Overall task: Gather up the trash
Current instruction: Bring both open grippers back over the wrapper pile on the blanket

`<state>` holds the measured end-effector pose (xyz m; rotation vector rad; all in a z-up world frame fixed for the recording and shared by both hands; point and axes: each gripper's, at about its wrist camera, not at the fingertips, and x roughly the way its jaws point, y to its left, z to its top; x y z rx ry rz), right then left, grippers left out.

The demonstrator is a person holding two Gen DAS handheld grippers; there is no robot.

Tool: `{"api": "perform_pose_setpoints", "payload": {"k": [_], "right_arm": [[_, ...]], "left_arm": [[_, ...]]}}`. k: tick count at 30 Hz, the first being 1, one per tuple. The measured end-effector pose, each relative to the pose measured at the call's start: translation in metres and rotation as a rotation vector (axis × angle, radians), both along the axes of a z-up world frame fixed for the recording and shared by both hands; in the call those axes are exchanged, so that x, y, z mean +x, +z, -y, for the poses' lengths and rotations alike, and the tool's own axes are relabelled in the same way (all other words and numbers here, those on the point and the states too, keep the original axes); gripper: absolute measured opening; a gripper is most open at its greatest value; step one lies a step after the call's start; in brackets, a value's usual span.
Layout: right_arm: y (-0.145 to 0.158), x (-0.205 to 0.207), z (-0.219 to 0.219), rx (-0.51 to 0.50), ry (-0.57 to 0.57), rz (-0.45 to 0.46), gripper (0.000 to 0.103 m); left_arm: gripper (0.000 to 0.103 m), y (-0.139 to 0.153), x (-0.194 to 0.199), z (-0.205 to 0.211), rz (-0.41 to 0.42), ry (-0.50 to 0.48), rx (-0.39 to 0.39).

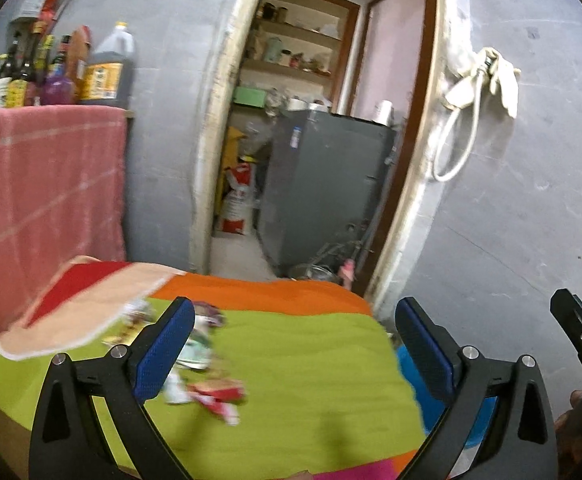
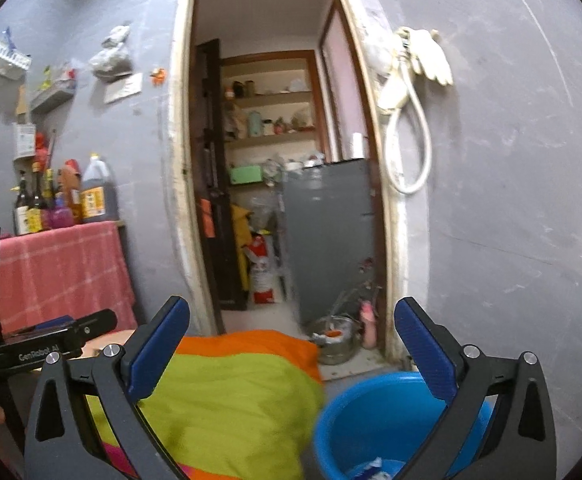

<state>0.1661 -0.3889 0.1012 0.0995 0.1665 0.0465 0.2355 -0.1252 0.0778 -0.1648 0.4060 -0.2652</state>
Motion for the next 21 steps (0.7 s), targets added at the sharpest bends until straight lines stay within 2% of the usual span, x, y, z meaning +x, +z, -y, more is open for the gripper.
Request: {"api": "perform_pose_setpoints", "payload": {"k": [6,11,16,21], "right_arm": [[0.001,0.014,-0.048,0.01,0.061,-0.011,0.103],[-0.005,0.028,-0.082,0.011,0.112,-0.046,0.103],[-0.022,0.043,-0.107,0.008,0.165,-0.104,0.103],[-0.045,0.062,-0.128,-0.017,0.213,-0.198,0.103]], "left_arm": [[0.099,0.0,-0.007,-0.056,0.011,0.084,0.017],[0.099,-0.01,-0.008,-0.1,-0.014,0.156,0.018],[0.099,-0.031,-0.008,-0.135,-0.067,0.213,0.018],[0.099,-0.053,0.001,-0.147,-0.144,0.211,0.023]]}}
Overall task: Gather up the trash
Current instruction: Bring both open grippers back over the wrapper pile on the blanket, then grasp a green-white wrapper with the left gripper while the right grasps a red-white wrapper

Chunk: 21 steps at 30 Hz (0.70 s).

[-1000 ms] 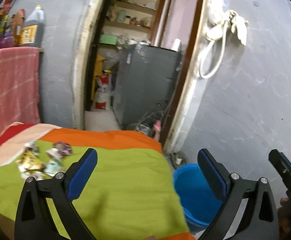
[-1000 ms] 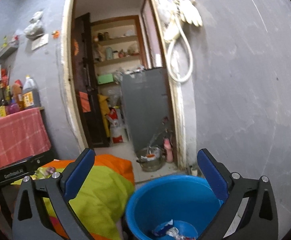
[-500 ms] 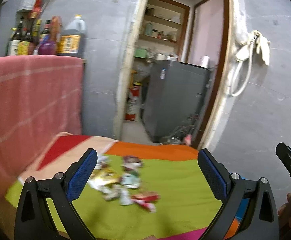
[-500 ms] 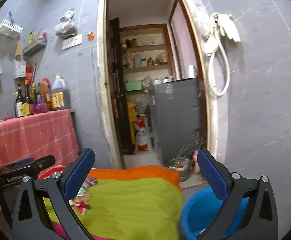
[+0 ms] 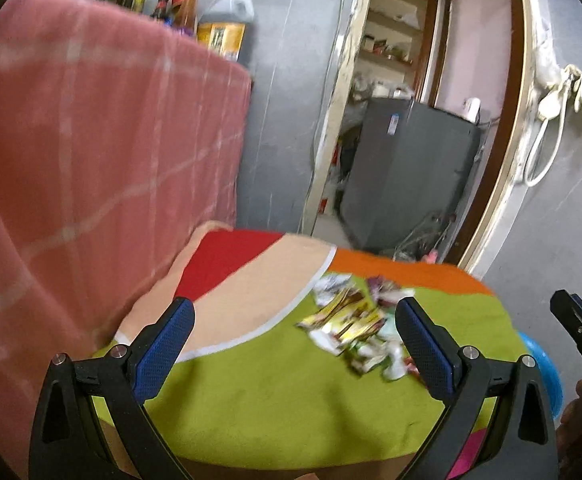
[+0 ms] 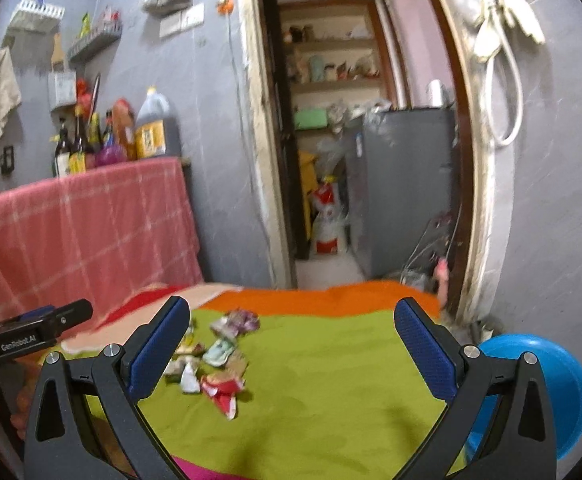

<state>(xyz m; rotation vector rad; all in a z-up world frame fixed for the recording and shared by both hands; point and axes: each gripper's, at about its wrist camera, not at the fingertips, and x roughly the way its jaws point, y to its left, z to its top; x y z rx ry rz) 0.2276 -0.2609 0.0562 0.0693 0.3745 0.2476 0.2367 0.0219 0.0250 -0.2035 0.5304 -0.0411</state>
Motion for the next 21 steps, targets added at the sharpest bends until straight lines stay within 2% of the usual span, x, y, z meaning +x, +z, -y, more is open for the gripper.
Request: {"api": "perform_pose_setpoints", "payload": {"k": [8,9,11,13,16,21], "right_arm": [[-0.029,0.02,-0.019,-0.061,0.09,-0.133,0.103],[-0.033,0.023,-0.021,-0.066,0.105,-0.152,0.1],[-0.037,0.027,-0.024,-0.075,0.131,-0.183,0.091],[-0.041,0.03,-0.027,-0.083,0.147,-0.21,0.085],[-0.048,0.037,-0.033,-0.093,0.184,-0.258,0.074],[-0.059,0.048,-0.044,-0.113,0.248,-0.338,0.055]], "left_arm": [[0.098,-0.028,0.015,0.011,-0.123,-0.097,0.012],[0.097,-0.031,0.017,0.012,-0.132,-0.107,0.005],[0.089,-0.035,0.021,0.013,-0.153,-0.133,-0.015],[0.074,-0.038,0.027,0.016,-0.184,-0.165,-0.033],[0.059,-0.043,0.035,0.02,-0.223,-0.206,-0.065],[0.041,-0.047,0.043,0.026,-0.267,-0.261,-0.107]]}}
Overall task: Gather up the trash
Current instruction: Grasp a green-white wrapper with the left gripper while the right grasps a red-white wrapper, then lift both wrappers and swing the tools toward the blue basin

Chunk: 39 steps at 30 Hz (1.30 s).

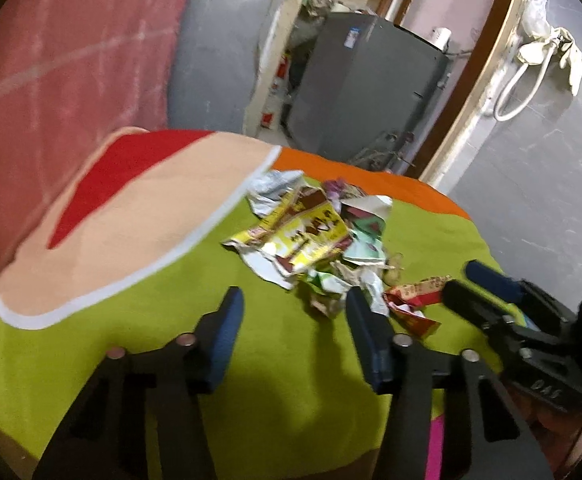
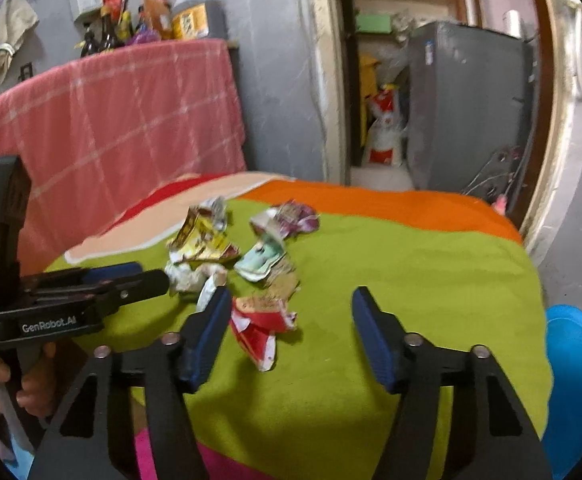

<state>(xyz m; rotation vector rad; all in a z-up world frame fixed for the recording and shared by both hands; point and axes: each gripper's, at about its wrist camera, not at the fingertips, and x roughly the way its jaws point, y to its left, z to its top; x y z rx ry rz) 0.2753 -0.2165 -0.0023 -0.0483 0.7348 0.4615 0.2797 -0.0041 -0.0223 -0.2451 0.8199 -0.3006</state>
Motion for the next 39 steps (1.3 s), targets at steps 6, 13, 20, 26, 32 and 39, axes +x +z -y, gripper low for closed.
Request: {"api": "perform_pose_setpoints", "payload": {"k": [6,13,20,26,32,39], "right_arm": [[-0.01,0.01,-0.008,-0.001,0.05,-0.085,0.042],[-0.015,0.013,-0.014,-0.005,0.086,-0.127,0.028],[-0.015,0.011,-0.015,-0.008,0.101,-0.123,0.015],[-0.015,0.009,-0.015,-0.007,0.111,-0.113,0.01],[-0.013,0.002,-0.014,-0.001,0.109,-0.081,0.008],[-0.001,-0.018,-0.011,-0.01,0.086,0.03,0.008]], "left_arm": [[0.032,0.001,0.007,0.005,-0.017,-0.037,-0.019],[0.03,0.002,0.017,0.012,-0.023,-0.058,-0.018],[0.016,0.002,0.02,0.024,-0.027,-0.085,0.005],[0.008,0.0,0.017,0.027,-0.027,-0.094,0.019],[0.006,0.0,0.011,0.025,-0.017,-0.082,0.023],[0.005,0.006,-0.005,0.02,0.004,-0.051,0.011]]}}
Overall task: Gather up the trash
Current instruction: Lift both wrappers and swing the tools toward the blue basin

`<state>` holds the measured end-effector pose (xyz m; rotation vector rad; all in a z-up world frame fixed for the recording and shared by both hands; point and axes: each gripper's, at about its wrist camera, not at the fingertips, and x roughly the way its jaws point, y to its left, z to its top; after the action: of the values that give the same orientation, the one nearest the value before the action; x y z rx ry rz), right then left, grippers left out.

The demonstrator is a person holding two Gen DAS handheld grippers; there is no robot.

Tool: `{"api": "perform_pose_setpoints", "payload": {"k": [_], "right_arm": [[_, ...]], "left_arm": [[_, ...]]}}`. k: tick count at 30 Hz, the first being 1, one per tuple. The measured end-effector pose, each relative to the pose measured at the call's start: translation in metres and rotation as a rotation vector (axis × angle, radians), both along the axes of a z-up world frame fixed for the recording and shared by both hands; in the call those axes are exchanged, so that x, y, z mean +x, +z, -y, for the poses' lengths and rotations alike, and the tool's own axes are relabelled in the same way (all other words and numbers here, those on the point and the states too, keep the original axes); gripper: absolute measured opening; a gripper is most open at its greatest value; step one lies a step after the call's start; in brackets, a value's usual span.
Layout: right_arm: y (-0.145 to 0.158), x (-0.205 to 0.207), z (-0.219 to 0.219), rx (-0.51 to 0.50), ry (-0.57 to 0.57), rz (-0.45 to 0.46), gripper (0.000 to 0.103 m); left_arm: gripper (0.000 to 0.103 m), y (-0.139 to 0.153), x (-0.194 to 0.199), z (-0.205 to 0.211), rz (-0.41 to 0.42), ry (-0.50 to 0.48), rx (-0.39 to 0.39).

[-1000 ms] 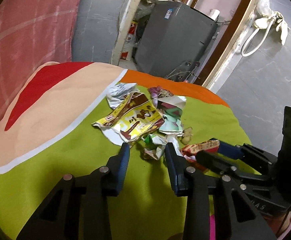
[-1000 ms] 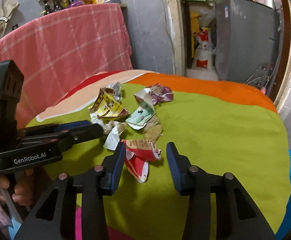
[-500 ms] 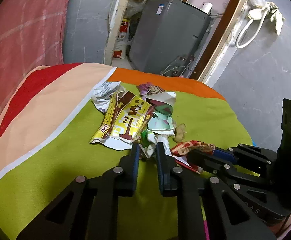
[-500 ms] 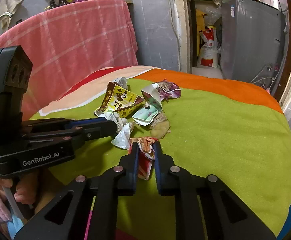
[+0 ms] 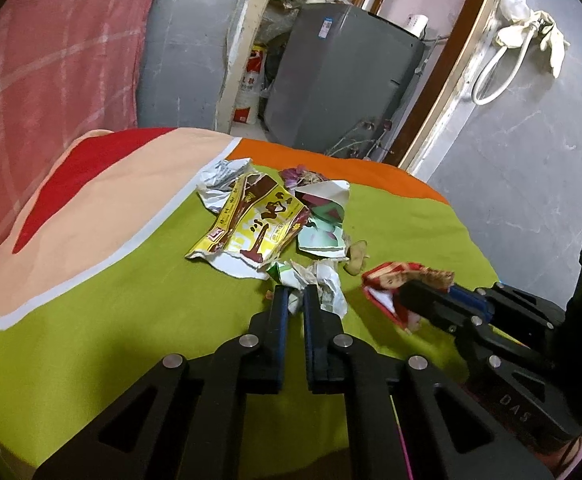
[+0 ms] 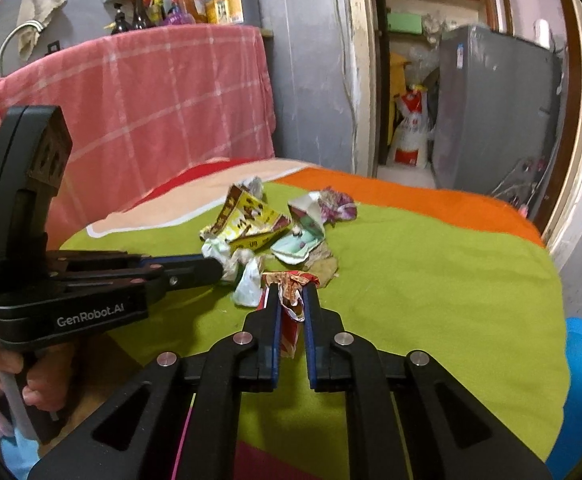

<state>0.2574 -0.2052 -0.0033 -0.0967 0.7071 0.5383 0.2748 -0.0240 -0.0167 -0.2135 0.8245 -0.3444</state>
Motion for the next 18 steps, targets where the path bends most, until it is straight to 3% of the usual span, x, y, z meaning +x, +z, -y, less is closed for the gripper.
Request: {"api": "perform_pose_setpoints", "payload": {"k": [18], "right_arm": [[0.037,-0.062,0.012,0.013,-0.061,0.238,0.008]], "left_arm": [[0.005,0.039,-0.061,0.004,0.174,0.07,-0.003]]}}
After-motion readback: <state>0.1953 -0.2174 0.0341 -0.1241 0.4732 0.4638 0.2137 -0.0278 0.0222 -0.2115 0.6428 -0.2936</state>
